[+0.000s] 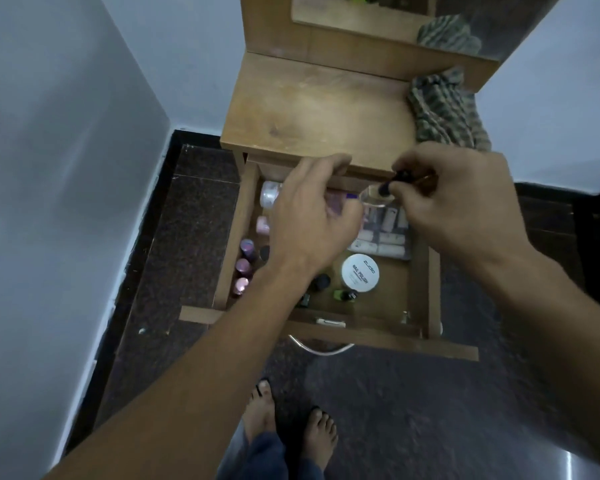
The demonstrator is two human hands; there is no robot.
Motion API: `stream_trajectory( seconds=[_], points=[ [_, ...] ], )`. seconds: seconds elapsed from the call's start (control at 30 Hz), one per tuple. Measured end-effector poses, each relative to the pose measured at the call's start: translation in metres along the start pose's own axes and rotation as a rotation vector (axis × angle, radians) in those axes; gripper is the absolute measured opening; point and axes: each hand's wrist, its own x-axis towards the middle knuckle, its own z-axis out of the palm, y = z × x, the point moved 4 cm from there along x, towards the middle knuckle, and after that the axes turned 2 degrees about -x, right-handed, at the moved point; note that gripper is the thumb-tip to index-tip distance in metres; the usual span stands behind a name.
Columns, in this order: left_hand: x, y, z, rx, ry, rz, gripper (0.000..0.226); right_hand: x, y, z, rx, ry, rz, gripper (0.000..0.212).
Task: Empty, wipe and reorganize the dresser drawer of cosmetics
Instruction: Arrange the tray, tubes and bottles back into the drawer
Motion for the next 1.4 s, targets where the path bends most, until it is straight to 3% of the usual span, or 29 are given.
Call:
stream_trajectory(
  seconds=[0.23,0.53,1.03,1.17,1.4],
  points=[
    [-0.040,0.006,0.016,0.005,0.031,-0.017,0.038,-0.068,0.028,0.019,-0.045,-0.205,0.088,0.013],
    [-0.063,-0.005,0.024,0.054,0.004,-0.052,0.039,-0.109,0.049,0.060,-0.152,-0.358,0.145,0.014],
    [-0.079,-0.023,0.025,0.126,-0.001,-0.072,0.034,-0.120,0.050,0.076,-0.236,-0.394,0.188,0.019],
    [-0.080,-0.014,0.018,0.144,-0.007,-0.062,0.033,-0.123,0.044,0.062,-0.173,-0.269,0.198,0.027],
    [-0.100,-0.008,0.009,0.144,0.071,-0.025,0.028,-0.151,0.032,0.054,0.052,0.003,0.232,0.011]
  ],
)
